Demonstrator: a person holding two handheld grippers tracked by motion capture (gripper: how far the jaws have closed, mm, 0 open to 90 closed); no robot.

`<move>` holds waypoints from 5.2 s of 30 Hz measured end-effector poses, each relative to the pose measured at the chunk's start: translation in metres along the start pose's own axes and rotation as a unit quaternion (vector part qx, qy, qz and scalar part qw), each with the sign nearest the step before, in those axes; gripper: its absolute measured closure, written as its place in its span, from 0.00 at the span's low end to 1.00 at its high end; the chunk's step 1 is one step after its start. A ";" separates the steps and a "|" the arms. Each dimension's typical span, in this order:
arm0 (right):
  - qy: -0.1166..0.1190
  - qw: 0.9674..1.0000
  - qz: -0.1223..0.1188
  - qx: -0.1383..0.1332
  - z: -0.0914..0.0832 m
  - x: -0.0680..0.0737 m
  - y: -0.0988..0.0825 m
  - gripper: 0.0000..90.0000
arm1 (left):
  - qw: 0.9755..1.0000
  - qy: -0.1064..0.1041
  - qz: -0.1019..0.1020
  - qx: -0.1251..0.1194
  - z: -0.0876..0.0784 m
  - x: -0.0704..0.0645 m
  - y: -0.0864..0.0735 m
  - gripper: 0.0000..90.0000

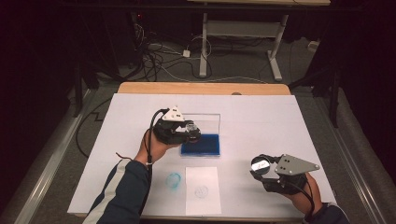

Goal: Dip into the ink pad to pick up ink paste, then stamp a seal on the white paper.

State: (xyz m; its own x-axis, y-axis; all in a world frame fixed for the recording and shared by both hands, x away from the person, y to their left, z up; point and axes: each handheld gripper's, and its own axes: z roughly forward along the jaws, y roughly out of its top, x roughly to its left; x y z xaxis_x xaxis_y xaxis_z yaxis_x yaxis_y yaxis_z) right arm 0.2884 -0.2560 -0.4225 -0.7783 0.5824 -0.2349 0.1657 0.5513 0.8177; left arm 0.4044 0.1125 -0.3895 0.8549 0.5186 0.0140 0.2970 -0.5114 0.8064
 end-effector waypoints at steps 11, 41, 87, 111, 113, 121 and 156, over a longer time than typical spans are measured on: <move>0.001 1.000 0.000 0.001 0.001 -0.001 0.000 0.43 | 1.000 -0.003 0.007 -0.003 -0.004 -0.007 0.000 0.60; 0.006 1.000 -0.001 0.007 0.005 0.002 0.000 0.43 | 0.998 -0.043 0.038 -0.023 -0.027 -0.046 -0.011 0.60; 0.011 1.000 -0.009 0.019 0.006 0.009 -0.001 0.43 | 0.990 -0.116 0.078 0.036 0.001 -0.112 -0.065 0.60; 0.017 1.000 -0.010 0.022 0.006 0.009 -0.001 0.43 | 0.988 -0.120 0.077 0.057 0.014 -0.110 -0.074 0.60; 0.016 1.000 -0.010 0.022 0.006 0.009 -0.001 0.43 | 0.988 -0.119 0.079 0.057 0.013 -0.110 -0.075 0.60; 0.015 1.000 -0.010 0.023 0.006 0.009 -0.001 0.43 | 0.988 -0.120 0.078 0.058 0.014 -0.109 -0.075 0.60; 0.016 1.000 -0.008 0.023 0.005 0.008 -0.002 0.43 | 0.987 -0.117 0.083 0.072 0.013 -0.111 -0.071 0.60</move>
State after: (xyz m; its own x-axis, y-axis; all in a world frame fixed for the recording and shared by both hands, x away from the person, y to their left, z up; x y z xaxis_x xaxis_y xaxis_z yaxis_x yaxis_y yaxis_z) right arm 0.2851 -0.2488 -0.4286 -0.8005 0.5533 -0.2305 0.1792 0.5879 0.7888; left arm 0.2944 0.0823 -0.4556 0.9667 0.2556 -0.0121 0.1879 -0.6770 0.7116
